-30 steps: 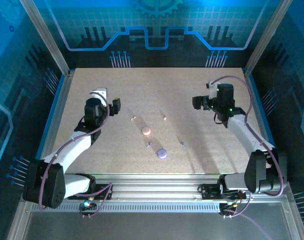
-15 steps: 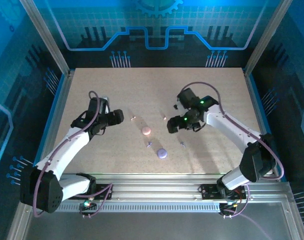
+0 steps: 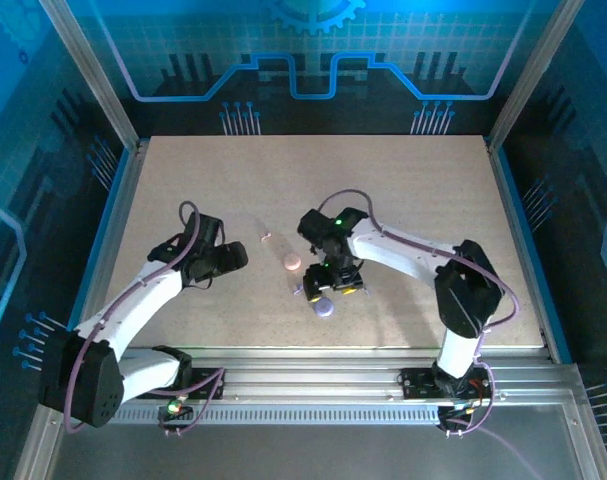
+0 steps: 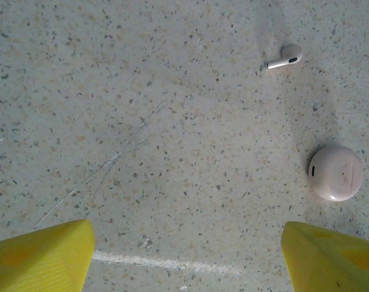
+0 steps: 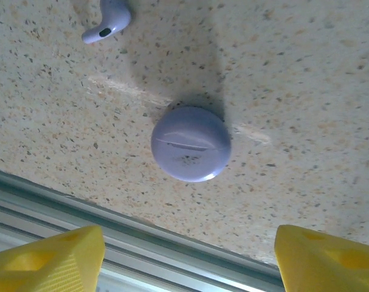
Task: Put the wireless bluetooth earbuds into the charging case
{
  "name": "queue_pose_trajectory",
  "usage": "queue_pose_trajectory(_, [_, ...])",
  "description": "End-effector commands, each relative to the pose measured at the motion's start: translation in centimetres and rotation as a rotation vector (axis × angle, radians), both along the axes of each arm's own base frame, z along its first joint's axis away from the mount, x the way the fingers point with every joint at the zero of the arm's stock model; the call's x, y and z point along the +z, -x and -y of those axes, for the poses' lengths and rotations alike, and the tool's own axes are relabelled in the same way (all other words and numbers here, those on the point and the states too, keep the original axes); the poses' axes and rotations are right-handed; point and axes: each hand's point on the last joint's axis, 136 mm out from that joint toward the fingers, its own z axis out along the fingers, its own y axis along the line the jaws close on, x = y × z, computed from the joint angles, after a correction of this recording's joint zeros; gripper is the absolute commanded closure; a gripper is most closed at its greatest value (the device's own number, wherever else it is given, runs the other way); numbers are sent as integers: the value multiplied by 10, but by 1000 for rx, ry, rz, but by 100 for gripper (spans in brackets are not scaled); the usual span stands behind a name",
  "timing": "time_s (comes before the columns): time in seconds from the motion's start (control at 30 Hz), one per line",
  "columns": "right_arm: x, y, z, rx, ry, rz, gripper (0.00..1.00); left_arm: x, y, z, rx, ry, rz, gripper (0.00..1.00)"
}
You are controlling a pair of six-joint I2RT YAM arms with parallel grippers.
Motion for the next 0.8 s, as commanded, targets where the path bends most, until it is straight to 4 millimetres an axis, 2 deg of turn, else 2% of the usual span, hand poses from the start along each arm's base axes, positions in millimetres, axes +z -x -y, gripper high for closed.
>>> queue_pose_trajectory(0.0, [-5,7,-7,0,40,-23,25,-1,7,6,-3,37,-17,19])
queue_pose_trajectory(0.37, [-44,13,-6,-14,114,-43,26,5,5,9,-13,42,-3,19])
queue_pose_trajectory(0.77, [-68,11,-6,-36,120,-34,30,11,4,18,-35,48,0,19])
